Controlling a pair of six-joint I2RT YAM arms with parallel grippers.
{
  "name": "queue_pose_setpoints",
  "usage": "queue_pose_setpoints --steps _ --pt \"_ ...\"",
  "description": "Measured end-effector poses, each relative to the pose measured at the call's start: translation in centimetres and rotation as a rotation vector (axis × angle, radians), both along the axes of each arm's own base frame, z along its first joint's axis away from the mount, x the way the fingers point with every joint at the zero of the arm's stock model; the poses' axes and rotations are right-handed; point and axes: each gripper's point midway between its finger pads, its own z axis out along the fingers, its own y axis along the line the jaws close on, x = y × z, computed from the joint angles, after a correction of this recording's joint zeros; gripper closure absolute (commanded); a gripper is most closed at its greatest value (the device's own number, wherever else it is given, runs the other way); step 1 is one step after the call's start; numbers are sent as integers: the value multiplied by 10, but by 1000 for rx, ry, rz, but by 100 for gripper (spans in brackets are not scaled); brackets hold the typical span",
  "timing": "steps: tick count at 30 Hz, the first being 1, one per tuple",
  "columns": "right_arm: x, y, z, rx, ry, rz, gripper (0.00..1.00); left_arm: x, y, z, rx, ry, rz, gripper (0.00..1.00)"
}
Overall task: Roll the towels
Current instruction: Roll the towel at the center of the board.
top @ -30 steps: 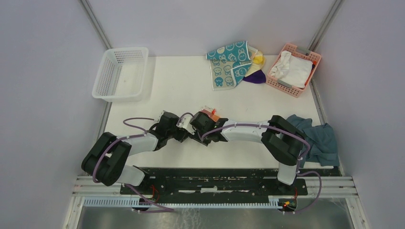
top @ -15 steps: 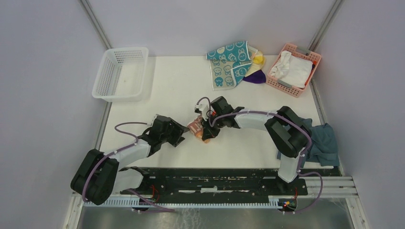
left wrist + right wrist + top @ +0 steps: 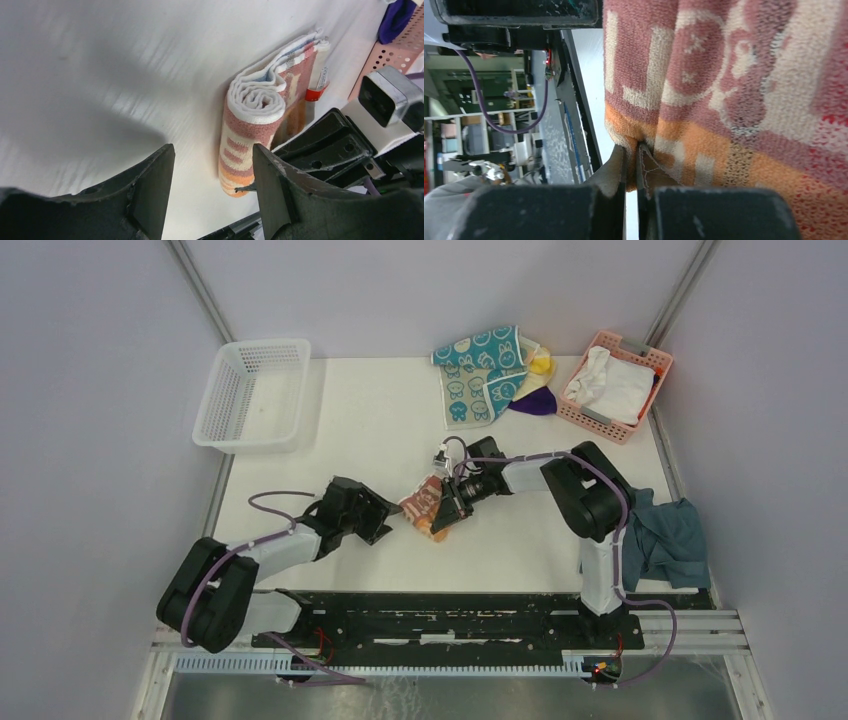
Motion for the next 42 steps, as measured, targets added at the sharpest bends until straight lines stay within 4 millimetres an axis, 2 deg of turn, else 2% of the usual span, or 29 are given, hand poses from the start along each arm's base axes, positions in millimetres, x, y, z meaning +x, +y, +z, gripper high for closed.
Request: queue_pose_setpoints --steps 12,20,25,28,33,38,42 --pt "6 -8 -3 -42 164 -25 94 31 -30 9 -69 -27 -56 39" --pt "6 -11 -3 -77 173 -27 92 38 -36 -12 -28 2 -90 53" --pt "9 -16 -1 -129 118 -38 81 43 -41 -17 -3 -10 -128 70" --pt "13 -20 1 -181 46 -49 67 43 -41 -18 4 -11 -136 73" --pt "16 -27 11 -309 -161 -68 53 40 -38 -17 17 -1 -130 75" --pt "16 -27 35 -446 -471 -66 47 33 -25 -16 72 24 -107 75" --pt "5 -7 52 -481 -690 -29 46 26 -18 -15 99 47 -97 75"
